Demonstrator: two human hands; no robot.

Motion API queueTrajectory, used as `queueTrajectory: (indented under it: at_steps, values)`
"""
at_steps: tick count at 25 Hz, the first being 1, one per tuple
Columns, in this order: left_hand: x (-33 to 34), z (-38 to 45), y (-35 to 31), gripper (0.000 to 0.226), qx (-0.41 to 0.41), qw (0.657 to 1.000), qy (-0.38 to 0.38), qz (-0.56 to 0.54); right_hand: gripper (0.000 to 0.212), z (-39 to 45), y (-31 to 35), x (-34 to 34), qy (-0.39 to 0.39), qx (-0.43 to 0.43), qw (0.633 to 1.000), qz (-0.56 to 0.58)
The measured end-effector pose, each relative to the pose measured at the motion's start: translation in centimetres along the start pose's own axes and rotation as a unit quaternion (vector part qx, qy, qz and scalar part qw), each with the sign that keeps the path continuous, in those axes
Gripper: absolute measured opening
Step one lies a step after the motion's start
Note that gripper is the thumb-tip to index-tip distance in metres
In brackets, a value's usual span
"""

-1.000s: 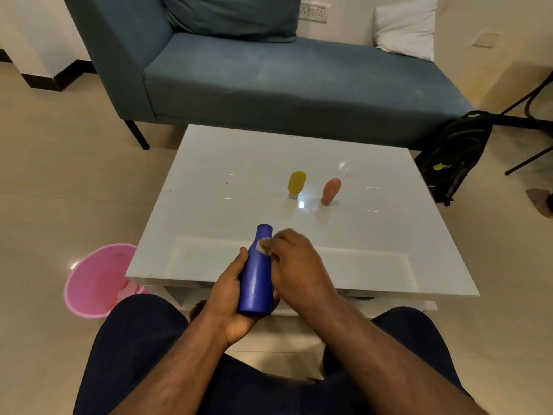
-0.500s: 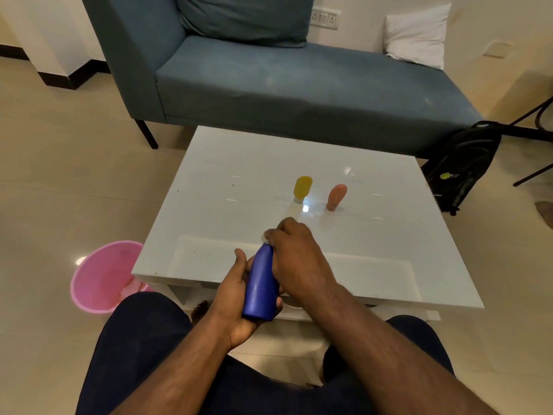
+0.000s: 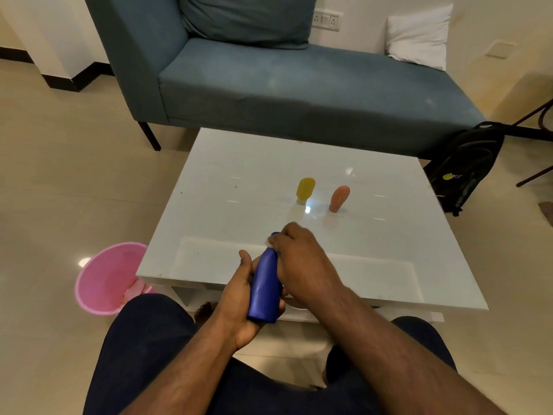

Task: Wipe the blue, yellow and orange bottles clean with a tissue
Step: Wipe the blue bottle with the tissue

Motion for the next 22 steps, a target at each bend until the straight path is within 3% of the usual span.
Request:
queueTrajectory:
  at_steps: [2,6,10,14,19,22]
  values:
    - [-0.1,0.1,0.1,0.063,-0.003,1.0,0.003,-0.002,0.038,0.4,-0.3,-0.1,-0.007,0.025,1.0,0.003]
    - [0.0,0.0,-0.1,0.061,-0.015,1.0,0.004,-0.022,0.031,-2.1,1.4,0.6,-0.005,-0.01,0.999,0.05]
    - [-0.2,0.4,0.0,0.064,-0.02,0.999,-0.002,-0.028,0.03,-0.5,-0.3,0.1,-0.039,0.048,0.997,0.036]
    - [-0.4,0.4,-0.2,0.07,-0.029,0.998,0.01,-0.048,0.033,-3.8,2.5,0.7,0.004,-0.054,0.997,0.047]
    - [-0.5,0.7,-0.2,0.07,-0.021,0.998,-0.003,-0.053,0.031,-1.4,0.7,0.5,-0.04,0.005,0.999,0.031]
    - [-0.5,0.5,-0.2,0.073,-0.029,0.997,0.012,-0.063,0.034,-4.4,3.0,0.8,0.002,-0.058,0.997,0.046]
Point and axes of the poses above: each hand's wrist, its own z-axis towards the middle knuckle, its own x-axis out of the palm, y = z × x, the point moved 5 cm from there along z, towards the middle knuckle, and after that the axes turned 15 degrees about -y, right-handed, at the moved point
